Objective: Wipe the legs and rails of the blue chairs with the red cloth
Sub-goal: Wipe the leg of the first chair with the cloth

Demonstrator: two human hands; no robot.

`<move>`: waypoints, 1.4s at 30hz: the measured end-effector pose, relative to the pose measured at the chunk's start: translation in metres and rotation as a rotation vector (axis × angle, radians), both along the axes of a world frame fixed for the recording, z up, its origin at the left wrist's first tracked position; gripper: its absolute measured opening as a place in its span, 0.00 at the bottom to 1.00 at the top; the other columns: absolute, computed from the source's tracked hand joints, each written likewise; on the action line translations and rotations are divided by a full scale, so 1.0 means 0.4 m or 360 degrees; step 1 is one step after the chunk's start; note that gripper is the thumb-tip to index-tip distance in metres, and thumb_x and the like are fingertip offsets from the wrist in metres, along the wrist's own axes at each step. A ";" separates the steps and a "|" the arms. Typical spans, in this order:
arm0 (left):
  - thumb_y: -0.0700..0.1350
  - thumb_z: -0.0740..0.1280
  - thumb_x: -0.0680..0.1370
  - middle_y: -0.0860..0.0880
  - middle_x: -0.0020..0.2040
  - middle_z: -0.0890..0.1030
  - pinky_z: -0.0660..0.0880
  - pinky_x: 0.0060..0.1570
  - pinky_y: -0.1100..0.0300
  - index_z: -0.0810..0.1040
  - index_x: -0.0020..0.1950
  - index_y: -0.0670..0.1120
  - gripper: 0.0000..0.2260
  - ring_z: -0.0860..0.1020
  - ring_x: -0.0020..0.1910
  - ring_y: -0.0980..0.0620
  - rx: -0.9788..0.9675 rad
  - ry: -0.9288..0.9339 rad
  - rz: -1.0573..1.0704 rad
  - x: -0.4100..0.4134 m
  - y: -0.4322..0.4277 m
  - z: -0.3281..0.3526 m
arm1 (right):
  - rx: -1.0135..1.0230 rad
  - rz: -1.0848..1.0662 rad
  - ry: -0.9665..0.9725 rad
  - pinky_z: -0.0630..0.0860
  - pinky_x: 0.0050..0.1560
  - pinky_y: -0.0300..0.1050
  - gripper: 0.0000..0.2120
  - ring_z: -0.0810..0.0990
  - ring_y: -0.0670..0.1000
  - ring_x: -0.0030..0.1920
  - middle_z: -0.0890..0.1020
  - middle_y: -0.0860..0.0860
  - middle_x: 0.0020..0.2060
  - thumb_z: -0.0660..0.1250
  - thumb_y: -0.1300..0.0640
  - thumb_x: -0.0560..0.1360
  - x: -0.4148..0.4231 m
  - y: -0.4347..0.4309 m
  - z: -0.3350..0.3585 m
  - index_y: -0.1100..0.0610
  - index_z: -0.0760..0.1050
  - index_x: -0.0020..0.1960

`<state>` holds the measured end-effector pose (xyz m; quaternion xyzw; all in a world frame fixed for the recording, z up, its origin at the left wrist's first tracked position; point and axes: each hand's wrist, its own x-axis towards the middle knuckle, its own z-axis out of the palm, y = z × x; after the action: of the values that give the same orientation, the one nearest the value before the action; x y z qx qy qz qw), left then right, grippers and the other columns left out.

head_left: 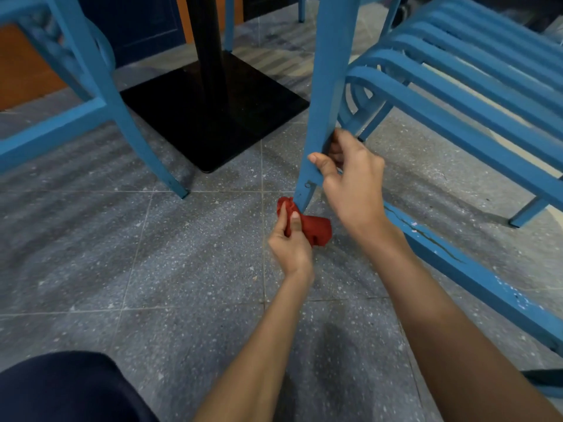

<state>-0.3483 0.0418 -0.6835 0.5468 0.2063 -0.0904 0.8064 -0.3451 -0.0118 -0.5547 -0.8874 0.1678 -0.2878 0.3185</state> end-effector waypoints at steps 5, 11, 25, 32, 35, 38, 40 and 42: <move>0.43 0.66 0.78 0.52 0.64 0.77 0.69 0.66 0.50 0.77 0.62 0.53 0.14 0.73 0.65 0.54 -0.0058 -0.0380 -0.0028 -0.022 -0.002 0.007 | 0.0007 0.0021 0.0015 0.77 0.50 0.37 0.13 0.81 0.49 0.47 0.83 0.54 0.47 0.69 0.57 0.76 -0.002 -0.005 0.000 0.61 0.76 0.57; 0.39 0.65 0.78 0.56 0.58 0.78 0.71 0.63 0.59 0.75 0.65 0.44 0.15 0.76 0.58 0.57 0.0188 -0.0149 -0.0190 0.012 0.034 -0.076 | 0.0038 0.0015 0.0011 0.76 0.48 0.33 0.13 0.81 0.48 0.46 0.83 0.53 0.47 0.69 0.57 0.76 -0.001 -0.004 -0.002 0.61 0.76 0.58; 0.39 0.64 0.79 0.51 0.65 0.76 0.67 0.67 0.60 0.73 0.67 0.45 0.17 0.72 0.65 0.57 0.0357 -0.0446 -0.0295 -0.008 0.045 0.039 | 0.0029 -0.0002 -0.0023 0.75 0.47 0.29 0.13 0.81 0.47 0.46 0.82 0.53 0.48 0.69 0.58 0.76 -0.004 -0.001 -0.004 0.61 0.76 0.58; 0.41 0.65 0.78 0.49 0.61 0.79 0.70 0.63 0.63 0.76 0.65 0.45 0.15 0.76 0.60 0.56 0.0515 -0.0223 -0.0605 0.056 0.094 0.062 | 0.0068 0.0001 0.0013 0.72 0.45 0.22 0.12 0.80 0.47 0.46 0.82 0.54 0.49 0.69 0.59 0.76 -0.007 0.002 0.003 0.62 0.76 0.58; 0.41 0.65 0.78 0.51 0.61 0.79 0.72 0.63 0.60 0.76 0.65 0.46 0.15 0.77 0.59 0.57 0.0383 -0.0289 -0.0474 0.034 0.076 0.109 | 0.0066 -0.0008 0.0030 0.71 0.44 0.22 0.11 0.80 0.47 0.46 0.82 0.55 0.48 0.69 0.60 0.76 -0.007 0.003 0.005 0.62 0.76 0.56; 0.39 0.65 0.78 0.49 0.61 0.79 0.71 0.64 0.60 0.74 0.66 0.44 0.16 0.76 0.61 0.56 0.0242 -0.0422 -0.0376 0.016 0.065 0.128 | 0.0028 -0.0013 0.0023 0.74 0.46 0.31 0.10 0.80 0.49 0.45 0.82 0.55 0.46 0.69 0.59 0.75 -0.006 0.004 0.007 0.62 0.76 0.54; 0.38 0.65 0.78 0.49 0.62 0.79 0.71 0.64 0.60 0.75 0.66 0.44 0.16 0.76 0.61 0.57 0.0246 -0.0431 -0.0378 0.018 0.065 0.114 | 0.0022 -0.0010 0.0019 0.75 0.47 0.34 0.10 0.80 0.49 0.46 0.82 0.55 0.46 0.69 0.59 0.75 -0.005 0.003 0.007 0.62 0.76 0.55; 0.38 0.66 0.77 0.50 0.61 0.79 0.70 0.64 0.60 0.75 0.65 0.44 0.16 0.76 0.60 0.57 0.0316 -0.0323 -0.0414 0.026 0.066 0.088 | 0.0025 -0.0003 0.0023 0.74 0.47 0.31 0.11 0.80 0.48 0.46 0.82 0.54 0.47 0.69 0.59 0.76 -0.005 0.002 0.005 0.62 0.76 0.56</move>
<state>-0.3380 0.0684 -0.6482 0.6520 0.0593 -0.1176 0.7467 -0.3471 -0.0111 -0.5528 -0.8868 0.1733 -0.2803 0.3240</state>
